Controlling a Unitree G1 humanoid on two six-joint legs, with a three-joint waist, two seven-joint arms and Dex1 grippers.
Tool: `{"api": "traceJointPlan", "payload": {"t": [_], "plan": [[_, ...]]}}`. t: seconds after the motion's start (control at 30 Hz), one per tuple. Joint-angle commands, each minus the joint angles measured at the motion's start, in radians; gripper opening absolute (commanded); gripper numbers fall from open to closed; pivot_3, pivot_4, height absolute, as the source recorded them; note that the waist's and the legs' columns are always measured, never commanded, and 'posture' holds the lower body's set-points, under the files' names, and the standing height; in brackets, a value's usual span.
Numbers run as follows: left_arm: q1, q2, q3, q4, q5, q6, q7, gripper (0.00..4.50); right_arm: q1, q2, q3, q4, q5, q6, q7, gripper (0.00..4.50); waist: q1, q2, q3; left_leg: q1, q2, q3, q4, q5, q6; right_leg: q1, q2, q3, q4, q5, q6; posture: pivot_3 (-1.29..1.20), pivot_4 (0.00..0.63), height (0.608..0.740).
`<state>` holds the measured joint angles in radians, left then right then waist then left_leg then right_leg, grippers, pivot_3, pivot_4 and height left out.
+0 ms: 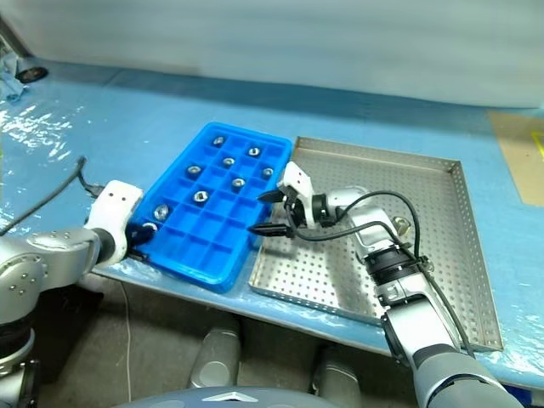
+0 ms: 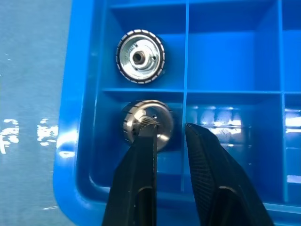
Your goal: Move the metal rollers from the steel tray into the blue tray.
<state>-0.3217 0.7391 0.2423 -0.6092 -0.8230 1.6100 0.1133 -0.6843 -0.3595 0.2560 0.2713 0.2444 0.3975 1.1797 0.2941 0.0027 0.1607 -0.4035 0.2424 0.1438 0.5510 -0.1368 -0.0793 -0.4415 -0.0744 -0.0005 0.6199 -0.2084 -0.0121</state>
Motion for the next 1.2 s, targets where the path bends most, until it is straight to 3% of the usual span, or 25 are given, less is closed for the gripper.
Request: {"api": "traceJointPlan", "payload": {"t": [0.03, 0.5, 0.63, 1.17, 1.2], "plan": [[-0.042, 0.037, 0.058, -0.038, -0.031, 0.004, 0.019, 1.0, -0.011, 0.006, -0.007, -0.007, 0.007, -0.019, 0.007, 4.5, 0.006, 0.0, 0.0, 0.0, 0.0, 0.0, 0.0, 0.0, 0.0, 0.0, 0.0, 0.0, -0.001, 0.0, 0.0, 0.52, 0.15, 0.74], [-0.017, 0.031, 0.055, -0.021, -0.083, 0.004, 0.091, 1.0, -0.013, 0.003, -0.006, 0.01, -0.004, -0.031, 0.016, 4.5, 0.026, 0.0, 0.0, -0.001, 0.0, -0.001, 0.001, 0.0, 0.0, 0.001, 0.0, -0.001, 0.0, 0.0, 0.0, 0.52, 0.15, 0.74], [-0.002, 0.026, 0.041, -0.015, -0.072, 0.004, 0.099, 1.91, -0.013, 0.002, -0.004, 0.005, -0.004, -0.027, 0.022, 4.5, 0.026, 0.0, 0.0, -0.001, 0.0, -0.002, 0.002, 0.0, 0.0, 0.001, 0.0, -0.001, 0.0, 0.0, 0.0, 0.52, 0.15, 0.74], [0.028, -0.046, 0.018, -0.006, -0.009, 0.004, 0.108, 1.91, -0.03, -0.001, 0.002, 0.001, -0.007, -0.015, 0.05, 4.5, 0.029, 0.0, 0.0, -0.001, 0.0, -0.003, 0.002, 0.0, 0.0, 0.001, 0.0, -0.001, 0.0, 0.0, 0.0, 0.54, 0.15, 0.74], [0.026, -0.046, 0.015, -0.004, 0.0, 0.004, 0.107, 1.74, -0.027, -0.002, 0.002, 0.0, -0.007, -0.015, 0.05, 4.5, 0.028, 0.0, 0.0, -0.001, 0.0, -0.003, 0.002, 0.0, 0.0, 0.001, 0.0, -0.001, 0.0, 0.0, 0.0, 0.54, 0.15, 0.74]]}}
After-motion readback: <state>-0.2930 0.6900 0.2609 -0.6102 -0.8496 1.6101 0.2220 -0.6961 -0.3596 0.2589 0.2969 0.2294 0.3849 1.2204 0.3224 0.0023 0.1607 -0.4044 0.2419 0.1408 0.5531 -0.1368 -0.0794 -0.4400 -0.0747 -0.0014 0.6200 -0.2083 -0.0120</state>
